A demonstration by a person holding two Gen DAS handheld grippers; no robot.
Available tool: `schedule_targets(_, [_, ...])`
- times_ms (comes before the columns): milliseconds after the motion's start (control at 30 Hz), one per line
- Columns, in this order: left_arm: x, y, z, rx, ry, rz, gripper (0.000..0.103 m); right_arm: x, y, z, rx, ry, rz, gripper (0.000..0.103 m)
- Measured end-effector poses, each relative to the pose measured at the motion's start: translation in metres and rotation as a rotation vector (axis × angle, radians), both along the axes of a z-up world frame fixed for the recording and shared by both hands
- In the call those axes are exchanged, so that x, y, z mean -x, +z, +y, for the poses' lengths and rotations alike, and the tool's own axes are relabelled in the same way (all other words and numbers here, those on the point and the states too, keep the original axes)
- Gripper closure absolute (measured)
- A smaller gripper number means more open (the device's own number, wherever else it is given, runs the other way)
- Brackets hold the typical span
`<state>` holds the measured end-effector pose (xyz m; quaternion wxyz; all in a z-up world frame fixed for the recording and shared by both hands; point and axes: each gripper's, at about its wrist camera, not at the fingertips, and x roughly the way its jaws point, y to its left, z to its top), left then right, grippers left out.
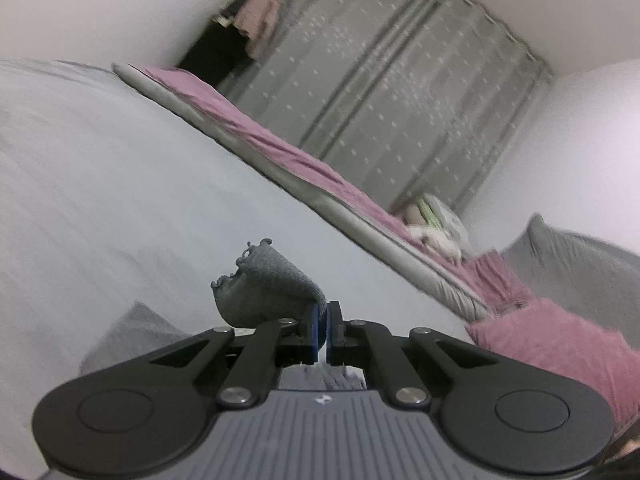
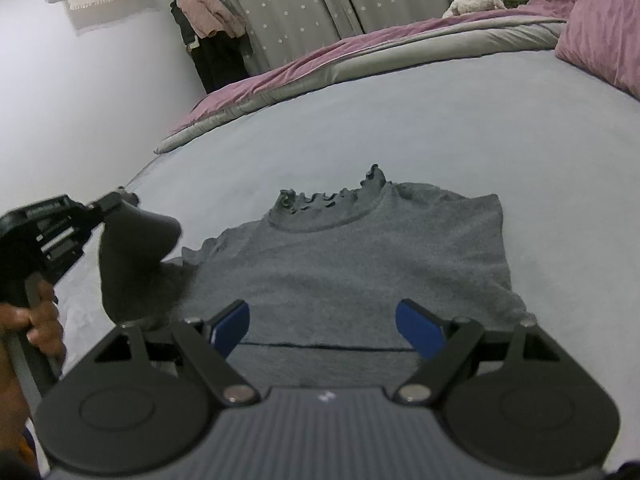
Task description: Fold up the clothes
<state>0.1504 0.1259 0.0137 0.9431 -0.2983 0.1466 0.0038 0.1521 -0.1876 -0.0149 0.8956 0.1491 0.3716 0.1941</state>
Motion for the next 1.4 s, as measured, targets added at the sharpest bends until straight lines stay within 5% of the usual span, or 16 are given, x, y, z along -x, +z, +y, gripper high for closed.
schedule_targets(133, [-0.003, -0.013, -0.02, -0.025, -0.077, 0.045, 0.101, -0.003, -0.001, 0.001, -0.037, 0.002, 0.015, 0.019])
schedule_targets(500, [-0.012, -0.051, -0.064, -0.112, -0.3, 0.171, 0.101, -0.034, -0.018, 0.02, -0.331, 0.034, 0.134, 0.019])
schedule_targets(800, [-0.017, -0.059, -0.072, -0.188, -0.452, 0.227, 0.101, -0.065, -0.059, 0.027, -0.578, -0.02, 0.27, 0.018])
schedule_targets(1133, [-0.009, -0.043, -0.063, -0.214, -0.63, 0.253, 0.099, -0.075, -0.059, 0.037, -0.581, -0.043, 0.268, 0.02])
schedule_targets(1400, [-0.006, -0.013, -0.038, -0.125, -0.59, 0.227, 0.087, -0.074, -0.06, 0.042, -0.48, -0.088, 0.279, 0.044])
